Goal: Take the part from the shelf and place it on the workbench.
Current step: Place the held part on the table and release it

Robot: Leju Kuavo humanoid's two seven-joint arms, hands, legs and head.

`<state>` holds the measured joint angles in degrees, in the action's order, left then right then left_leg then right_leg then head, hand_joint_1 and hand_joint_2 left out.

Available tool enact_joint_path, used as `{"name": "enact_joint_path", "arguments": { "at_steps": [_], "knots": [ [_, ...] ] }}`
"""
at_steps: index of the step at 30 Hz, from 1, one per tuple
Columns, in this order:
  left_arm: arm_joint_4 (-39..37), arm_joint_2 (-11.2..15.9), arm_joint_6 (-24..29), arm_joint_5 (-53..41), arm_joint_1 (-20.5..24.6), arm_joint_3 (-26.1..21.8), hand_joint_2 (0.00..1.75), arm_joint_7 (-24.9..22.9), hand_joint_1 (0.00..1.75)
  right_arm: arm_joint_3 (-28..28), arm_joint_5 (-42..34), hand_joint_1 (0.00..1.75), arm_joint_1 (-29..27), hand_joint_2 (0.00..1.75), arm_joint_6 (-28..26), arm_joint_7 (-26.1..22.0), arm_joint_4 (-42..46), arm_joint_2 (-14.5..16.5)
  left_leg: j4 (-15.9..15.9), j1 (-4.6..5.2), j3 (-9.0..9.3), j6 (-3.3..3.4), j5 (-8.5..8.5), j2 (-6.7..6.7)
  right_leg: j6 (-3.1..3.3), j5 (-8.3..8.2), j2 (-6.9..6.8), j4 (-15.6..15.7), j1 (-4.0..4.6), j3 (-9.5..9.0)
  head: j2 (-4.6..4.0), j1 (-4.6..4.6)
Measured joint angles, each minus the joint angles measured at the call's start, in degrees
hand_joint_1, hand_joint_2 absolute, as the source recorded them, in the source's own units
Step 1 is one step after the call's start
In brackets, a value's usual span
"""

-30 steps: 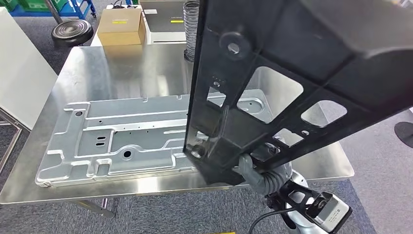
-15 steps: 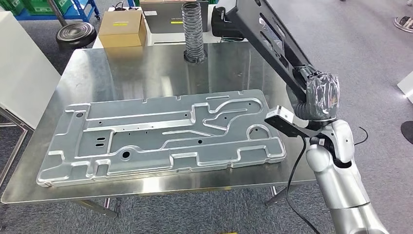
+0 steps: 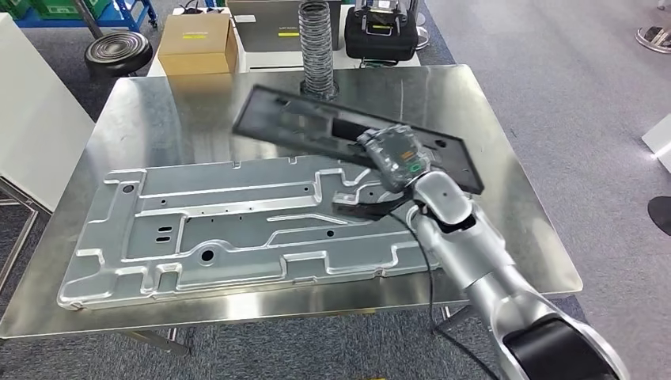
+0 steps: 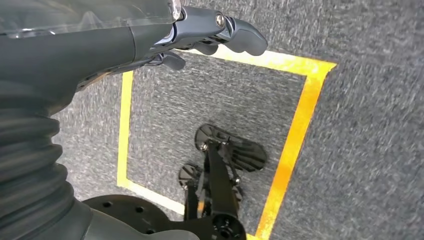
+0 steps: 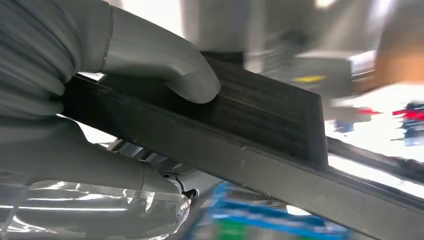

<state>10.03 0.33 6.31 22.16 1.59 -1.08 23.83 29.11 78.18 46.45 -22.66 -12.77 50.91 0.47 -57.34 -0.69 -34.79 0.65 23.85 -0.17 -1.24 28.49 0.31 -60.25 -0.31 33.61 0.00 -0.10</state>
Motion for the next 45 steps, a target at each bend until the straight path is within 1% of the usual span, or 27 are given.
{"name": "enact_joint_path", "arguments": {
  "at_steps": [3,4,5,6,8,9,10,13,15,18,19,20,21,23,25,28,30,31,33,34,36,38,39,41,42,43,45],
  "knots": [
    [0.0,0.01,-0.28,-0.34,0.07,0.1,1.75,-0.01,0.0,4.0,-1.85,1.75,0.32,1.75,2.95,-2.75,-2.34,3.22,0.17,-0.05,0.14,0.39,0.11,-0.08,-0.49,4.72,-0.04,-11.23,-0.27,5.69,0.0,0.16],
    [0.0,0.02,-0.32,-0.46,0.06,0.15,1.75,-0.02,0.0,5.34,-2.83,1.75,0.19,1.75,4.28,-3.65,-2.85,4.21,0.16,-0.05,0.2,0.39,0.18,-0.16,-0.54,5.14,-0.04,-13.77,-0.36,7.24,0.0,0.18],
    [0.0,0.03,-0.32,-0.55,0.01,0.18,1.75,-0.04,0.0,6.72,-3.85,1.75,0.0,1.75,5.57,-4.26,-3.21,5.18,0.14,-0.05,0.31,0.33,0.28,-0.25,-0.5,4.41,-0.05,-14.08,-0.43,7.77,0.0,0.19],
    [0.0,0.03,-0.32,-0.59,-0.04,0.2,1.75,-0.05,0.0,8.11,-4.84,1.75,-0.14,1.75,6.66,-4.53,-3.44,6.13,0.1,-0.05,0.45,0.18,0.39,-0.32,-0.36,2.61,-0.05,-11.93,-0.47,7.13,0.0,0.19],
    [0.0,0.01,-0.33,-0.62,-0.08,0.23,1.75,-0.08,0.0,10.51,-6.47,1.75,-0.18,1.75,7.91,-4.44,-3.6,7.68,-0.01,0.01,0.68,-0.22,0.68,-0.36,0.19,-1.85,-0.06,-3.58,-0.34,3.65,0.0,0.16],
    [0.01,0.0,-0.33,-0.63,-0.05,0.24,1.75,-0.08,0.0,11.53,-7.26,1.75,-0.09,1.75,8.24,-4.34,-3.61,8.34,-0.08,0.08,0.68,-0.46,0.79,-0.38,0.48,-3.19,-0.06,-0.21,-0.18,2.25,0.0,0.15],
    [0.01,-0.01,-0.34,-0.64,-0.01,0.25,1.75,-0.08,0.0,12.42,-8.12,1.75,0.02,1.75,8.56,-4.29,-3.62,8.86,-0.12,0.12,0.64,-0.72,0.86,-0.39,0.73,-3.8,-0.06,1.82,0.01,1.42,0.0,0.13],
    [0.01,-0.01,-0.37,-0.62,-0.01,0.25,1.75,-0.04,0.0,14.57,-11.23,1.75,0.25,1.75,9.72,-4.2,-3.88,9.66,-0.04,0.0,0.66,-1.66,0.98,-0.38,1.55,-3.82,-0.07,2.81,0.25,1.09,0.0,0.13],
    [0.01,-0.03,-0.44,-0.58,-0.14,0.25,1.75,0.08,0.0,15.66,-12.94,1.75,0.48,1.75,10.11,-4.0,-4.39,10.1,-2.25,-0.08,-0.15,-2.17,2.55,-0.27,2.29,-4.1,-0.08,3.41,0.03,0.7,0.0,0.05],
    [0.0,-0.02,-0.56,-0.58,-0.2,0.24,1.75,0.73,0.0,17.01,-14.64,1.75,0.89,1.75,10.09,-3.81,-5.74,10.68,-13.07,-0.16,-5.11,-2.63,7.82,-0.19,2.79,-4.12,-0.11,3.6,0.08,0.45,0.0,-0.16],
    [0.0,0.01,-0.61,-0.63,-0.2,0.24,1.75,1.15,0.0,17.37,-15.11,1.75,0.95,1.75,10.06,-3.75,-6.34,10.74,-15.97,-0.17,-6.59,-2.75,8.68,-0.18,2.82,-4.06,-0.14,3.53,0.14,0.42,0.0,-0.17],
    [0.0,0.02,-0.67,-0.73,-0.25,0.24,1.75,1.59,0.0,17.69,-15.48,1.75,1.02,1.75,10.02,-3.69,-6.94,10.75,-16.81,-0.19,-7.09,-2.82,8.43,-0.17,2.79,-3.99,-0.15,3.43,0.15,0.41,0.0,-0.17],
    [0.0,0.03,-0.72,-0.82,-0.3,0.24,1.75,1.99,0.0,17.96,-15.77,1.75,1.14,1.75,9.97,-3.62,-7.48,10.75,-15.22,-0.25,-6.39,-2.85,7.04,-0.16,2.72,-3.87,-0.14,3.26,0.13,0.39,0.0,-0.18],
    [0.0,0.14,-0.76,-0.93,-0.35,0.24,1.75,2.46,0.0,18.38,-16.07,1.75,1.56,1.75,9.86,-3.51,-8.32,10.75,-7.49,-0.47,-2.58,-2.83,3.32,-0.11,2.37,-3.51,-0.06,2.78,0.1,0.38,0.0,-0.17],
    [0.01,0.24,-0.79,-0.94,-0.27,0.25,1.75,2.62,0.0,18.55,-16.21,1.75,2.01,1.75,9.76,-3.43,-8.94,10.74,-1.95,-0.44,0.14,-2.39,1.57,-0.19,1.85,-3.2,0.05,2.27,0.29,0.52,0.0,-0.15],
    [0.0,0.25,-0.82,-0.98,-0.19,0.24,1.75,2.78,0.0,18.86,-16.35,1.75,2.31,1.75,9.72,-3.4,-9.62,10.73,-1.06,-0.26,0.5,-1.32,1.44,-0.28,1.08,-3.16,0.11,2.19,0.42,0.6,0.0,-0.15],
    [0.0,0.25,-0.98,-1.01,-0.22,0.23,1.75,3.02,0.0,19.1,-16.57,1.75,2.5,1.75,9.74,-3.32,-10.01,10.72,-0.83,-0.36,0.55,-0.61,1.22,-0.21,0.47,-1.93,0.05,0.58,0.25,1.26,-0.01,-0.06],
    [0.0,0.24,-1.13,-1.03,-0.22,0.23,1.75,3.19,0.0,19.21,-16.74,1.75,2.63,1.75,9.75,-3.28,-10.29,10.7,-0.71,-0.45,0.55,-0.33,1.11,-0.17,0.17,-0.46,0.01,-1.87,0.15,2.35,-0.01,0.03],
    [0.0,0.26,-1.45,-1.06,-0.2,0.22,1.75,3.5,0.0,19.43,-17.07,1.75,2.77,1.75,9.74,-3.3,-11.2,10.63,-0.73,-0.41,0.47,-0.07,1.09,-0.15,-0.23,3.24,-0.04,-9.74,0.02,5.99,0.0,0.2],
    [0.0,0.28,-1.55,-1.07,-0.2,0.22,1.75,3.62,0.0,19.52,-17.18,1.75,2.78,1.75,9.73,-3.35,-11.71,10.59,-0.75,-0.38,0.46,-0.02,1.11,-0.15,-0.32,4.52,-0.04,-13.23,-0.01,7.66,0.0,0.2],
    [0.0,0.32,-1.61,-1.07,-0.21,0.22,1.75,3.76,0.0,19.64,-17.24,1.75,2.76,1.75,9.74,-3.45,-12.33,10.55,-0.77,-0.35,0.47,0.03,1.14,-0.17,-0.37,5.48,-0.04,-16.68,-0.02,9.36,0.0,0.21],
    [0.0,0.32,-1.62,-1.07,-0.21,0.22,1.75,3.77,0.0,19.65,-17.24,1.75,2.77,1.75,9.74,-3.45,-12.4,10.55,-0.78,-0.34,0.47,0.03,1.14,-0.17,-0.37,5.43,-0.04,-16.82,-0.01,9.46,0.0,0.21],
    [0.0,0.32,-1.66,-1.07,-0.21,0.22,1.75,3.81,0.0,19.68,-17.2,1.31,2.77,1.31,9.73,-3.45,-12.63,10.53,-0.79,-0.33,0.49,0.03,1.14,-0.19,-0.32,5.03,-0.03,-16.5,-0.01,9.36,0.0,0.21],
    [0.0,0.22,-1.88,-1.04,-0.18,0.22,1.75,3.98,0.0,20.02,-16.96,0.44,3.27,0.44,9.72,-3.39,-14.4,10.51,-0.78,-0.04,0.58,-0.21,1.2,-0.29,0.79,0.66,-0.17,-6.97,0.42,5.01,0.0,0.16],
    [0.0,0.18,-1.93,-1.04,-0.18,0.22,1.31,4.07,0.0,20.24,-16.72,0.0,3.55,0.0,9.72,-3.38,-15.52,10.5,-0.74,0.05,0.63,-0.44,1.21,-0.32,1.36,-1.54,-0.24,-2.15,0.68,2.82,0.0,0.15],
    [0.0,0.14,-1.91,-1.06,-0.17,0.22,0.87,4.11,0.0,20.45,-16.39,0.0,3.82,0.0,9.75,-3.37,-16.59,10.51,-0.62,0.11,0.7,-0.75,1.19,-0.33,1.91,-3.39,-0.3,2.35,0.95,0.76,0.0,0.16],
    [0.0,0.16,-1.66,-1.16,-0.2,0.22,0.0,4.18,0.0,20.66,-15.66,0.0,3.93,0.0,9.85,-3.44,-17.76,10.54,-0.46,0.06,0.85,-1.37,1.2,-0.26,2.17,-3.83,-0.32,3.1,0.77,0.48,0.0,0.19]
  ]
}}
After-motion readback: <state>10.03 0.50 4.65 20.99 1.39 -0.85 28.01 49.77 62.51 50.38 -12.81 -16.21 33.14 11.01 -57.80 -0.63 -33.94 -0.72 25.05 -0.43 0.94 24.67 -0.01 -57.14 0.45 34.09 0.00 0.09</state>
